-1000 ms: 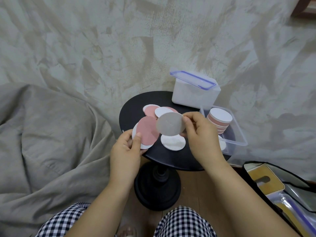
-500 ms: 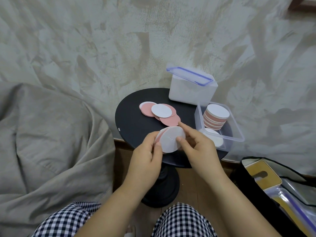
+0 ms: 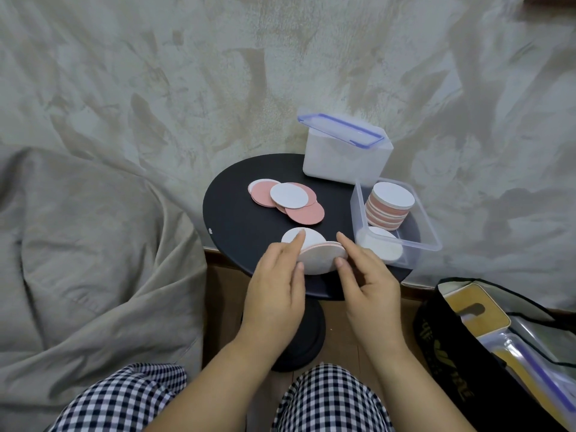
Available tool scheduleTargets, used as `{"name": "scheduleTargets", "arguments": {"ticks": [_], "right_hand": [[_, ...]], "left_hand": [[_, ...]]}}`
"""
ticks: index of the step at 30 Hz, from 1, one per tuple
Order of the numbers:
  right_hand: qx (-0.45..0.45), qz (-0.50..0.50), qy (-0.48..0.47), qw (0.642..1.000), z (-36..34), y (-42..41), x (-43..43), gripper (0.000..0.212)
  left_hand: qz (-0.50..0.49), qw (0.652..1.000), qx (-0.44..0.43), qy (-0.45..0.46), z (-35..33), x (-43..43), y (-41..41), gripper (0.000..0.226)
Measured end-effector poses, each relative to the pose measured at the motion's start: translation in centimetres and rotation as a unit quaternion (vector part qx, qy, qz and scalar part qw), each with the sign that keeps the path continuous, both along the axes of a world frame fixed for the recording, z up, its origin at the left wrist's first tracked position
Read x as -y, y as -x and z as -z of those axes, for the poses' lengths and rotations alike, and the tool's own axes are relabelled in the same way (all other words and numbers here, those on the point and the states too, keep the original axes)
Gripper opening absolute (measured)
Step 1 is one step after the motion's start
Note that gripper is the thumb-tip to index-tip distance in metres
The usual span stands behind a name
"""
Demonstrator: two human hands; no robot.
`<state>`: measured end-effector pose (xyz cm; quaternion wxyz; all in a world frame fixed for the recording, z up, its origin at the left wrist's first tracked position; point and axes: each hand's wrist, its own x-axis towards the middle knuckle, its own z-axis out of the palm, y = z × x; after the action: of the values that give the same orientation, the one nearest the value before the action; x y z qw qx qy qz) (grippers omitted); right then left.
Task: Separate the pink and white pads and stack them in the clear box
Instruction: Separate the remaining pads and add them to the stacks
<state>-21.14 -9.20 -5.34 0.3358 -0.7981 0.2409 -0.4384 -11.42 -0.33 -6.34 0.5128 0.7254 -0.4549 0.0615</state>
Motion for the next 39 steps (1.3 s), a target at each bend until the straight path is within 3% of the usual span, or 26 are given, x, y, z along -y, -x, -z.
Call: {"name": "scheduleTargets", "arguments": {"ticks": [5, 13, 20, 32, 39], "right_hand": [[0.070, -0.013, -0.073, 0.995, -0.6, 0.2, -0.3, 0.040], [0.053, 0.023, 0.004, 0.998, 0.6, 0.1, -0.1, 0.037], [0.082, 0.011, -0.002, 0.997, -0.3, 0.2, -0.1, 0.033], [0.066, -0.026, -0.005, 0.997, -0.4, 0.9, 0.9, 0.029], [0.014, -0.033, -0.094, 0.995, -6.7, 3.8, 6.2, 0.036]], "left_hand": [[-0.016, 0.986, -0.131, 0.105, -0.5, -0.7, 0.1, 0.026], [-0.051, 0.990, -0.073, 0.109, -0.4, -0.5, -0.2, 0.021], [-0.045, 0.979, -0.121, 0.155, -0.5, -0.7, 0.0, 0.022], [-0.035, 0.983, -0.127, 0.131, -0.6, -0.7, 0.1, 0.029], [0.044, 0.994, -0.090, 0.053, -2.9, 2.7, 0.9, 0.029]]}}
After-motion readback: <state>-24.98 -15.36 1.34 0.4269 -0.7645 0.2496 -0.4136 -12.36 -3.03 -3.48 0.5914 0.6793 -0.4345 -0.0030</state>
